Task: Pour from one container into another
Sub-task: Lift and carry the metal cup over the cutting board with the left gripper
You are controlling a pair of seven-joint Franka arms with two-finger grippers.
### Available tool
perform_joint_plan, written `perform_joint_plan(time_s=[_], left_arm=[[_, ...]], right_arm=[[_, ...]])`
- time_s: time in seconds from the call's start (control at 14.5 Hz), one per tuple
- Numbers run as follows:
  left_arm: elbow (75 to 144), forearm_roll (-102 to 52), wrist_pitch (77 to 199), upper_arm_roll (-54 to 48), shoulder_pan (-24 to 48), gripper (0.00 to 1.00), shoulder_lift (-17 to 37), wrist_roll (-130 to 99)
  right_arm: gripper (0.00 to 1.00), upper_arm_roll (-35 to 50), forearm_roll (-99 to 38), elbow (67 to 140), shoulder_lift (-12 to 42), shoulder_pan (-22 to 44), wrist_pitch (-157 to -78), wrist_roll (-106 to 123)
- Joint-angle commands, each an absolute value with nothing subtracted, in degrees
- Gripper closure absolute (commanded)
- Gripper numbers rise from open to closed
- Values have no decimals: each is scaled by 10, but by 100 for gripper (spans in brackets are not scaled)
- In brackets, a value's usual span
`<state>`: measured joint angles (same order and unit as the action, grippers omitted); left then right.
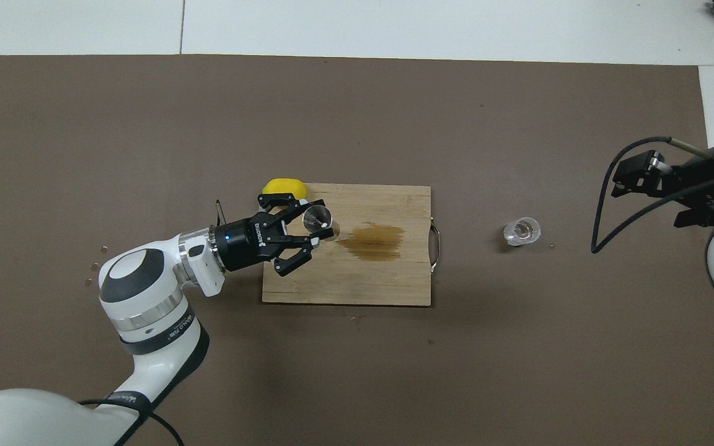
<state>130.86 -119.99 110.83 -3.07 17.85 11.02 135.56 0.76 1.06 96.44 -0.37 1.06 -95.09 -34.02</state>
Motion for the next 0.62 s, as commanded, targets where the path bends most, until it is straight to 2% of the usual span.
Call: perform_joint_plan(time_s=[0.0,0.21,0.55], left_arm=[[1317,-1272,1157,-21,238,55,98,1409],[1317,-1345,1199,-22,286,56,101,1486],[1324,-1407,1238,-22,337,57,115,1533]], right_arm=[[3,11,-26,973,13,-3,-969,-427],[3,11,-79,1011,18,-21,-1018,-523],[3,11,-163,1013,98,-57,-1034,-580]])
